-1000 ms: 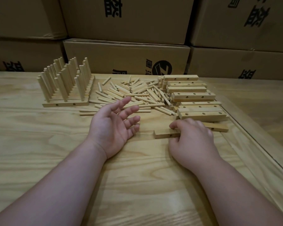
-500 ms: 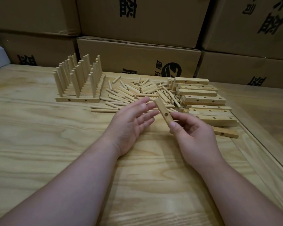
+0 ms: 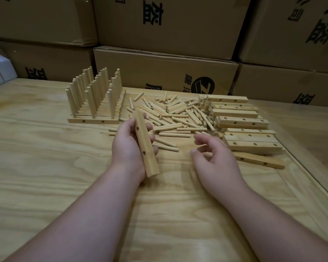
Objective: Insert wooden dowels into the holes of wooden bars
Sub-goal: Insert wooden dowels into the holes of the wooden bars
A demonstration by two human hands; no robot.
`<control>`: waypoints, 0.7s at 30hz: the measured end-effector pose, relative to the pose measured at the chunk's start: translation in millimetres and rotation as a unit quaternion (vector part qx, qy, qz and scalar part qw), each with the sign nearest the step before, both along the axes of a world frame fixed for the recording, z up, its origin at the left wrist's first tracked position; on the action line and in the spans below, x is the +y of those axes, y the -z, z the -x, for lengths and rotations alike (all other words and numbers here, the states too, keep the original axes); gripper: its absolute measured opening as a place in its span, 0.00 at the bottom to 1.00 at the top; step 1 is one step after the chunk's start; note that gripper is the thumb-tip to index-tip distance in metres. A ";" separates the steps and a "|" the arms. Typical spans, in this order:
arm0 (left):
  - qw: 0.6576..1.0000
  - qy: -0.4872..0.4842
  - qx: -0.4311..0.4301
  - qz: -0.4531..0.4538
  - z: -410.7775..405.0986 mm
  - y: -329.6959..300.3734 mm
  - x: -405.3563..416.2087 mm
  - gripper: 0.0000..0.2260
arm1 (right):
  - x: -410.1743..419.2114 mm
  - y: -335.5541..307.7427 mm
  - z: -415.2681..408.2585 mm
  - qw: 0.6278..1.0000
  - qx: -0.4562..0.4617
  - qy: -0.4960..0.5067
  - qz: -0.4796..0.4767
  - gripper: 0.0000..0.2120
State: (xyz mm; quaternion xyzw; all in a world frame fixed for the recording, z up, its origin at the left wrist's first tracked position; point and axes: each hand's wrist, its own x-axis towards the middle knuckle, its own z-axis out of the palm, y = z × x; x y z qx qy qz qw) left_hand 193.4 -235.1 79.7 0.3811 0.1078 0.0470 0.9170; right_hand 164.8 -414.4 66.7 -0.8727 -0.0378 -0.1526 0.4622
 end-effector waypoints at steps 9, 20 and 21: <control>0.987 -0.116 0.023 0.108 -2.8 -3.6 16.4 0.11 | 49.2 3.9 -43.8 0.973 0.008 -0.038 0.228 0.32; 0.988 -0.107 0.030 0.105 -2.4 -3.6 13.6 0.10 | 42.1 7.7 -37.9 0.966 0.008 -0.023 0.258 0.08; 0.989 -0.106 0.031 0.099 -2.3 -3.7 12.7 0.10 | 37.4 7.1 -35.2 0.966 0.023 -0.015 0.259 0.08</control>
